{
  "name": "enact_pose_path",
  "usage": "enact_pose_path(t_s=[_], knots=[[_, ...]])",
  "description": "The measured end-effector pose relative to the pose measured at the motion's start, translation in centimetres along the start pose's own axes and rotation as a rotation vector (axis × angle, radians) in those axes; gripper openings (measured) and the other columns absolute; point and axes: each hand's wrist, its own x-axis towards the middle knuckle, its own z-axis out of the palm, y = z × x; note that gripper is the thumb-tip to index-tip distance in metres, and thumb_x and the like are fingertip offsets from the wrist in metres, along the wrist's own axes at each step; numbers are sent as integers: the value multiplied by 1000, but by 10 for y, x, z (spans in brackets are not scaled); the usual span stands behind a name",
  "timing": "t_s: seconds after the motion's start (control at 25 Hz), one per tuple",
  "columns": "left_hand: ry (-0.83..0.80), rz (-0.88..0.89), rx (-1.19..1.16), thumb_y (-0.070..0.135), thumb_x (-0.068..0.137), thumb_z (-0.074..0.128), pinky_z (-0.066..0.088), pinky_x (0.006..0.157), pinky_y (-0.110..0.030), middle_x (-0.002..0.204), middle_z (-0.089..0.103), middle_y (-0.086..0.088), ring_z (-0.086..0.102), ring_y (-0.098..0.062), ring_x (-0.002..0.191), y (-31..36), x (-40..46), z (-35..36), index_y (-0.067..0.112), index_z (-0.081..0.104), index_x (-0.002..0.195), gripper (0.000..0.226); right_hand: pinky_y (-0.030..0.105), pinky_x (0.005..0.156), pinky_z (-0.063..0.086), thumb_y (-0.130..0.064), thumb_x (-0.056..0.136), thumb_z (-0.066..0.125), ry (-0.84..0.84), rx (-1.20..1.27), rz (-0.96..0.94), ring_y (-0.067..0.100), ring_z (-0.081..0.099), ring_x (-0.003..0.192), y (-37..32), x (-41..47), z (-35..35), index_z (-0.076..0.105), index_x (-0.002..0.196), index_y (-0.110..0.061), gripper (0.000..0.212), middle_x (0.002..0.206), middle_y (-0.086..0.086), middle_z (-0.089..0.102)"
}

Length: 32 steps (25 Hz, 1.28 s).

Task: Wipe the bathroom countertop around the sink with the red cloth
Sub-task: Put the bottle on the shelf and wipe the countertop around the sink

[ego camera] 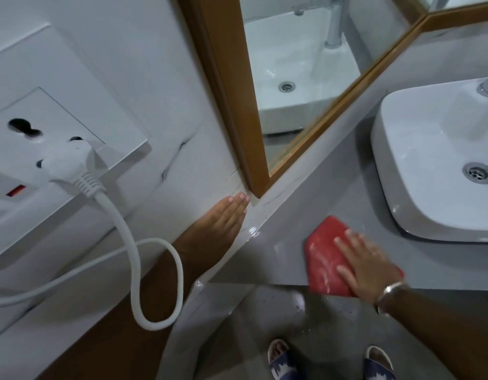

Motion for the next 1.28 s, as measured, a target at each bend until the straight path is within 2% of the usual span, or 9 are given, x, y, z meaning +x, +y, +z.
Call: enact_pose_path(t_s=[0.16, 0.36, 0.44, 0.56, 0.68, 0.8, 0.96, 1.12, 1.28], knots=[[-10, -7, -6, 33, 102, 24, 32, 114, -43, 149, 44, -21, 42, -34, 138, -2, 2, -2, 0, 43, 143, 56, 56, 118, 12, -48, 94, 27, -50, 82, 430, 48, 7, 145, -62, 62, -10, -7, 152, -9, 77, 159, 28, 2], [-66, 3, 62, 28, 101, 19, 24, 117, -46, 153, 35, -24, 34, -37, 142, -1, 1, -5, -1, 35, 147, 57, 59, 116, 8, -58, 84, 51, -200, 40, -263, 44, 11, 145, -200, 31, 7, 13, 153, -18, 89, 160, 21, 11], [-76, 16, 88, 30, 101, 21, 25, 117, -45, 153, 37, -23, 35, -36, 142, -2, 1, -4, 0, 36, 146, 56, 54, 111, 24, -43, 74, 68, -131, 5, -392, 40, 33, 140, -160, 5, 6, 34, 148, -19, 85, 155, 18, 33], [-47, 12, 73, 33, 101, 27, 32, 114, -42, 148, 45, -20, 43, -33, 138, -2, 1, -2, 3, 45, 142, 55, 50, 105, 36, -43, 74, 64, -16, -29, -240, 38, 47, 131, -49, -12, 6, 42, 143, -17, 77, 150, 17, 38], [-71, 20, 96, 30, 100, 15, 27, 116, -43, 152, 40, -20, 39, -34, 140, 1, 3, -9, 4, 41, 145, 58, 52, 114, 25, -50, 92, 32, -4, 43, 103, 39, 25, 144, 11, 3, -4, 15, 152, -21, 68, 159, 16, 15], [-108, 18, 80, 43, 99, 33, 20, 117, -45, 155, 36, -19, 35, -35, 142, -8, 5, -21, 8, 35, 148, 61, 55, 117, 12, -61, 89, 32, 6, 130, 380, 44, 10, 145, -42, 42, -8, 13, 154, -17, 80, 160, 24, 11], [-252, 150, 188, 65, 93, 39, -5, 113, -57, 160, 3, -32, 5, -47, 147, -20, -2, -22, -2, 1, 152, 97, 57, 114, 15, -76, 80, 33, -66, 114, 20, 46, 19, 143, -134, 42, -1, 20, 152, -23, 91, 159, 22, 19], [-264, 196, 198, 73, 89, 34, -6, 114, -60, 157, -5, -38, -2, -52, 145, -25, -5, -19, -5, -5, 151, 107, 59, 105, 35, -69, 80, 44, 29, 31, -250, 46, 41, 133, -67, 5, 15, 43, 144, -24, 78, 151, 20, 39], [-240, 193, 128, 75, 88, 32, -3, 115, -62, 157, -5, -38, -1, -54, 145, -24, -5, -11, -6, -6, 150, 109, 56, 112, 22, -60, 93, 23, 51, 78, 227, 45, 25, 141, -5, 21, 11, 27, 151, -21, 70, 158, 21, 24]])
